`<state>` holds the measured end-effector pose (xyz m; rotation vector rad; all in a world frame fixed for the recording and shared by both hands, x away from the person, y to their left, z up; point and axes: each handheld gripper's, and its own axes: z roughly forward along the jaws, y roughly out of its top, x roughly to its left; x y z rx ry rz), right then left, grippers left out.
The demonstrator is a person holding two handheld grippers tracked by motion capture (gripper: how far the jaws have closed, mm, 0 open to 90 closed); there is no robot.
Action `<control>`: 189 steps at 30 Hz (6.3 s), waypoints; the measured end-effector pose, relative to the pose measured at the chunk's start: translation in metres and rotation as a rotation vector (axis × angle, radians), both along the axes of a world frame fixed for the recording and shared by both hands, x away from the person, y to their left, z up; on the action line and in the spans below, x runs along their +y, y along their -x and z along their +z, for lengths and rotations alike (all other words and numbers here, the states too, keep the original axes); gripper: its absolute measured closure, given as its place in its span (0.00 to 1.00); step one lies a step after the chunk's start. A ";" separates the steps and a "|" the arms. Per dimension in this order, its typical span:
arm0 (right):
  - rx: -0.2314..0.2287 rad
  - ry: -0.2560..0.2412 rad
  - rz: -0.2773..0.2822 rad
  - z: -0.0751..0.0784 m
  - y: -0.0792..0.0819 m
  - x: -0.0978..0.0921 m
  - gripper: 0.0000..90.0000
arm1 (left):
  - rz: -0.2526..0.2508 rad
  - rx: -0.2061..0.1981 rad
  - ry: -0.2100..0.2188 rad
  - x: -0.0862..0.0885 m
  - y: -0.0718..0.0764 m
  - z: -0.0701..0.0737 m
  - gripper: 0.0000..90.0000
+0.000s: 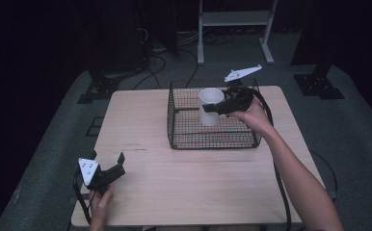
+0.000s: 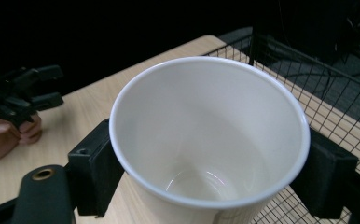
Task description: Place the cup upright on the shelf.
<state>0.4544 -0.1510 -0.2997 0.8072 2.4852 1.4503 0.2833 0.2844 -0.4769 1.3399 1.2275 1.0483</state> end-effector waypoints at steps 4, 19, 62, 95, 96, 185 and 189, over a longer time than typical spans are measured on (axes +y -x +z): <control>0.016 0.021 -0.009 -0.007 -0.010 0.004 0.22 | 0.000 0.000 0.000 0.000 0.000 0.000 0.00; 0.053 0.029 -0.047 -0.016 -0.042 0.007 0.22 | 0.007 0.000 -0.002 0.000 0.001 0.000 0.00; 0.197 0.165 -0.115 -0.093 -0.095 0.029 0.22 | 0.005 0.002 0.003 0.000 0.000 0.000 0.00; 0.203 0.229 -0.092 -0.097 -0.089 0.039 0.19 | 0.002 0.001 -0.002 0.000 0.000 0.000 0.00; 0.203 0.232 -0.090 -0.097 -0.089 0.039 0.19 | 0.002 0.000 -0.002 -0.001 0.000 0.000 0.00; 0.078 -0.011 0.002 -0.040 0.020 -0.029 0.15 | -0.002 0.000 -0.018 -0.003 0.000 0.000 0.00; 0.075 -0.009 0.005 -0.041 0.025 -0.032 0.15 | -0.002 0.000 -0.018 -0.003 0.000 0.000 0.00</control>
